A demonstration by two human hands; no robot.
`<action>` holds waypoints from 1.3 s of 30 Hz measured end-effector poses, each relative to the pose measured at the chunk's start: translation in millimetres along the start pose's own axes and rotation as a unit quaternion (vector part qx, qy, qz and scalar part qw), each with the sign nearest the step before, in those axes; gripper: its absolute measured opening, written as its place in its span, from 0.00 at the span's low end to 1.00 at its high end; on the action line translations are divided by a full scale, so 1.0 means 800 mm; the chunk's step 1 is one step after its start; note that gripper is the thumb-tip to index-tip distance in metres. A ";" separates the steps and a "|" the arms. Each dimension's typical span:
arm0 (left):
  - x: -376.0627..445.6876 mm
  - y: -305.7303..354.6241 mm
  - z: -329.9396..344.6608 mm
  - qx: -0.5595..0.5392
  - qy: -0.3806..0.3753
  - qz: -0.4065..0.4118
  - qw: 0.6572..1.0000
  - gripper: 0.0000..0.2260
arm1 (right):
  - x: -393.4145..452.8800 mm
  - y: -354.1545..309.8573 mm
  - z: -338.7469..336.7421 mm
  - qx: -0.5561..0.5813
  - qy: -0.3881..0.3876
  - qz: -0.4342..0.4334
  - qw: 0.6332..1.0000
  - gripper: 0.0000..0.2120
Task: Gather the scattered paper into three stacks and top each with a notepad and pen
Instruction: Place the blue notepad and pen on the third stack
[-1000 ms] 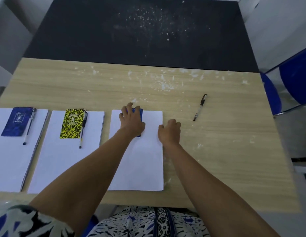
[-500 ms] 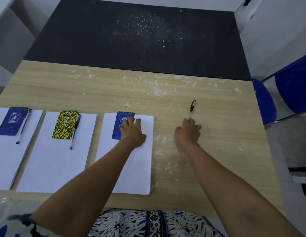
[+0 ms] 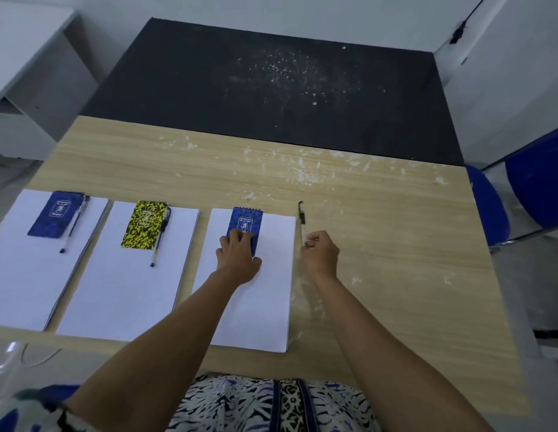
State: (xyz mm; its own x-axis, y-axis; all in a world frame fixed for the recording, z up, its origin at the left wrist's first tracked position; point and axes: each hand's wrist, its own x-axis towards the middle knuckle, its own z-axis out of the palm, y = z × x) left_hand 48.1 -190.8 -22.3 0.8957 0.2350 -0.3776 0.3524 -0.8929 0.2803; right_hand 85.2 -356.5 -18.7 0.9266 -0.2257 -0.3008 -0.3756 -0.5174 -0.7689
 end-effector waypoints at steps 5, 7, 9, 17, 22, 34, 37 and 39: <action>-0.010 -0.021 -0.003 0.014 -0.022 0.023 0.999 0.27 | -0.037 -0.009 0.038 -0.016 -0.085 -0.016 0.996 0.11; -0.011 -0.026 -0.004 0.009 -0.032 0.030 0.999 0.28 | -0.047 -0.009 0.046 -0.030 -0.110 -0.015 0.993 0.12; -0.012 -0.027 -0.005 0.005 -0.036 0.035 0.999 0.28 | -0.052 -0.008 0.050 -0.049 -0.130 -0.013 0.990 0.13; -0.017 -0.031 -0.002 0.013 -0.060 0.048 0.997 0.31 | -0.063 -0.005 0.060 -0.089 -0.143 -0.017 0.986 0.15; -0.018 -0.035 -0.001 0.009 -0.069 0.056 0.996 0.31 | -0.065 -0.006 0.069 -0.077 -0.143 -0.013 0.987 0.18; -0.015 -0.035 -0.005 0.006 -0.063 0.060 0.996 0.28 | -0.066 -0.006 0.067 -0.070 -0.179 -0.029 0.981 0.26; -0.012 -0.030 -0.005 -0.005 -0.015 0.064 0.998 0.25 | -0.066 -0.002 0.055 -0.058 -0.159 -0.020 0.985 0.24; -0.009 -0.027 -0.005 -0.021 0.000 0.083 0.996 0.26 | -0.066 0.006 0.045 -0.055 -0.137 -0.003 0.989 0.20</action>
State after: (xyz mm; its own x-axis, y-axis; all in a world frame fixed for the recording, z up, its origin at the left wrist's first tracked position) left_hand 35.0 -171.9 -21.8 0.9425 0.0862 -0.3230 0.2110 -0.9028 0.3747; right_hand 35.4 -317.3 -26.8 0.8930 0.0015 -0.4502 -0.3565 -0.6082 -0.7093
